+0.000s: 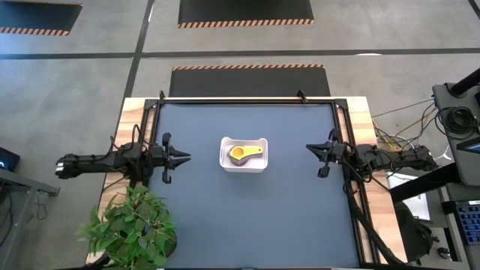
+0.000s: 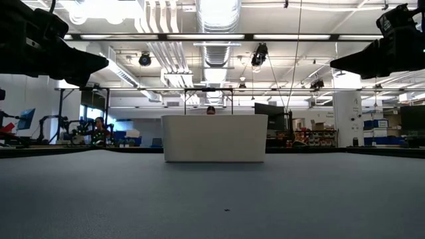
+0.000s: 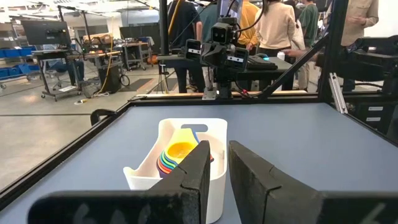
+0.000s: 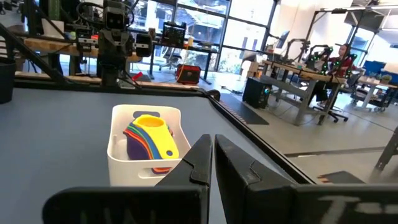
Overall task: Nest measuring cups in basket
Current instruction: Return to Home Position
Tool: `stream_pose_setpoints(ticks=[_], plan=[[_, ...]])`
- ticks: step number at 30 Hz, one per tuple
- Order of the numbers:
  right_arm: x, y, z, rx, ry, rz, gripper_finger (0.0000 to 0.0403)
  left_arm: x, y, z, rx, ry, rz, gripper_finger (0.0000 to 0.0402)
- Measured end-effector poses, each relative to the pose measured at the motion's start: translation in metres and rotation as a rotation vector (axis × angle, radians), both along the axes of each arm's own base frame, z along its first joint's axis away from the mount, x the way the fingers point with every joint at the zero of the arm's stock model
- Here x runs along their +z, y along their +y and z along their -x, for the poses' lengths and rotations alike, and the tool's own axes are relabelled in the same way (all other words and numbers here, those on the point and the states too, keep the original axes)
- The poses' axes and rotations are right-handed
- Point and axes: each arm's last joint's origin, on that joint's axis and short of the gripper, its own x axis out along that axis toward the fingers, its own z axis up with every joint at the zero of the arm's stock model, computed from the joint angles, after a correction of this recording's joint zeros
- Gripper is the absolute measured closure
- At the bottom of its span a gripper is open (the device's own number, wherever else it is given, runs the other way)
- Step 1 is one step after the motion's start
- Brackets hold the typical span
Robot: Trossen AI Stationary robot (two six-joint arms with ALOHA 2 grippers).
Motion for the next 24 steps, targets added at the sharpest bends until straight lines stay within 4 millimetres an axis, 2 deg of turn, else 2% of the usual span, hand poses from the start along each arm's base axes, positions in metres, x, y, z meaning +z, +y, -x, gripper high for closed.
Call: stream_pose_setpoints(ticks=[24], plan=[[0.0003, 0.0, -0.0001, 0.0, -0.008, -0.001, 0.0394, 0.0001, 0.0, 0.0, 0.0, 0.0, 0.0, 0.0361]])
